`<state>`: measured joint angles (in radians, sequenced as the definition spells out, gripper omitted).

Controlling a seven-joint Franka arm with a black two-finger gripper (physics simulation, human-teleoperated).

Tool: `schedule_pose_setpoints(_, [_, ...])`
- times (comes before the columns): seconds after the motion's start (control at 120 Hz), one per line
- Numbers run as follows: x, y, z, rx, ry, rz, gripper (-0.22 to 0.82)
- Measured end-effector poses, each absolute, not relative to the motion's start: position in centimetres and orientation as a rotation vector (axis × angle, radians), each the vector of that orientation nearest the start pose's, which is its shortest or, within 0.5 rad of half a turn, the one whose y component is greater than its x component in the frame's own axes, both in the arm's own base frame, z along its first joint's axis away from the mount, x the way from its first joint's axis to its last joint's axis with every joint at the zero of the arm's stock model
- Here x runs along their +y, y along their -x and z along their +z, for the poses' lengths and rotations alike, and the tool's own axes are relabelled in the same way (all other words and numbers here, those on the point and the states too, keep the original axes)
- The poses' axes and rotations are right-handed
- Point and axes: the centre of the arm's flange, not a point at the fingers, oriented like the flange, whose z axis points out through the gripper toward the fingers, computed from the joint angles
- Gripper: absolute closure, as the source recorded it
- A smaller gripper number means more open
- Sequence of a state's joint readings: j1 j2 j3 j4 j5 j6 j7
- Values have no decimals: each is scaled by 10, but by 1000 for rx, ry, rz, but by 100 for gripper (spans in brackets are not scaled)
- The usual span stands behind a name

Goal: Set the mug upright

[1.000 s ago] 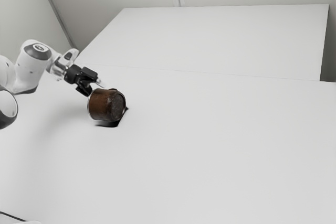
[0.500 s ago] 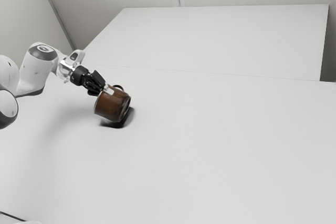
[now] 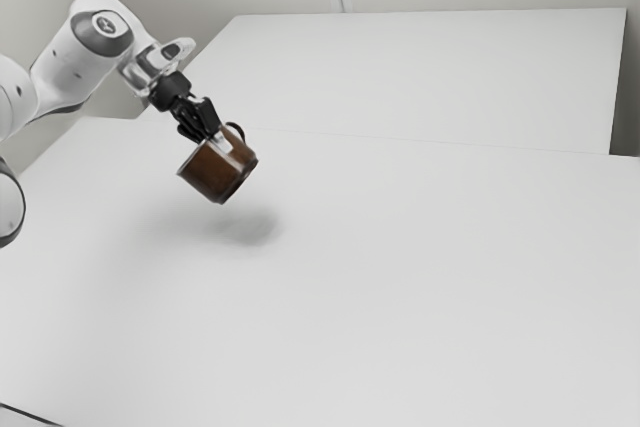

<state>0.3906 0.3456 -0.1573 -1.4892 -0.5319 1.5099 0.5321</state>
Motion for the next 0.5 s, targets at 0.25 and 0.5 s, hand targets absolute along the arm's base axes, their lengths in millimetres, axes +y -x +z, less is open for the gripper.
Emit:
schedule_pose_setpoints(0.25, [15,-569,521,-413,-2725,-202,77])
schedule_pose_setpoints(0.5, [-20,-520,515,-398,-2912,-213,77])
